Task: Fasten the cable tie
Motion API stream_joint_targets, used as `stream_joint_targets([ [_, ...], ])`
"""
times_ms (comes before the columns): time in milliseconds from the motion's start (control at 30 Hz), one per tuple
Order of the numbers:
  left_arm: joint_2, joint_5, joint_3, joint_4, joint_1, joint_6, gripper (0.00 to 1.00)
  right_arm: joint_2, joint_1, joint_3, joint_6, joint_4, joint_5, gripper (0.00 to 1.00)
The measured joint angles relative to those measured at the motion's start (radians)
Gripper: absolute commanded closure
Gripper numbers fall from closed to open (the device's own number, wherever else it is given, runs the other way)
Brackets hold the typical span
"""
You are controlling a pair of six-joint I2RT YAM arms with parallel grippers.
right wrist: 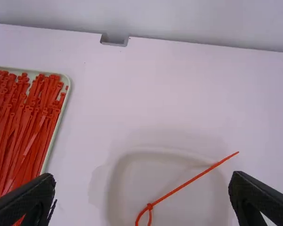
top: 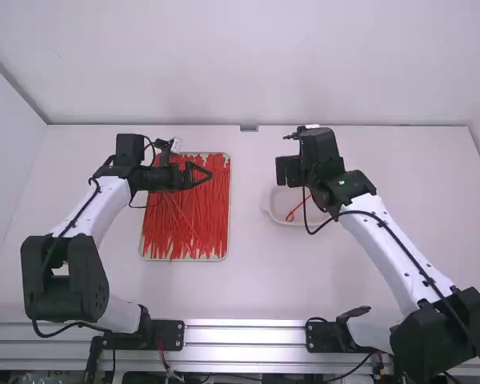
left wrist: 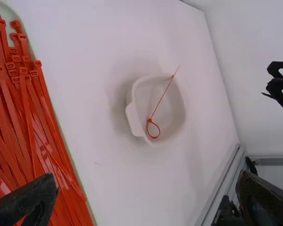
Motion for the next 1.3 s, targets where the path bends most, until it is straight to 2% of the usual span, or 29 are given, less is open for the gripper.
stream_joint_targets([
  [300, 0.000, -0.010, -0.008, 0.006, -0.008, 0.011, 0.04, -0.003, -0.009, 0.000, -0.007, 0.013, -0.010, 0.06],
  [533, -0.048, -0.069, -0.095, 0.077, -0.066, 0.074, 0.13, -0.090, -0.090, -0.059, -0.068, 0.094, -0.066, 0.14],
  [800, -0.190, -0.172, -0.210, 0.206, -0.072, 0.106, 0.26, -0.219, -0.216, -0.189, -0.134, 0.225, -0.135, 0.29],
  [1067, -0.341, -0.315, -0.367, 0.357, -0.072, 0.116, 0.42, -0.388, -0.378, -0.352, -0.145, 0.388, -0.147, 0.45],
  [1300, -0.489, -0.450, -0.507, 0.380, -0.072, 0.121, 0.57, -0.534, -0.399, -0.488, -0.148, 0.447, -0.147, 0.60],
])
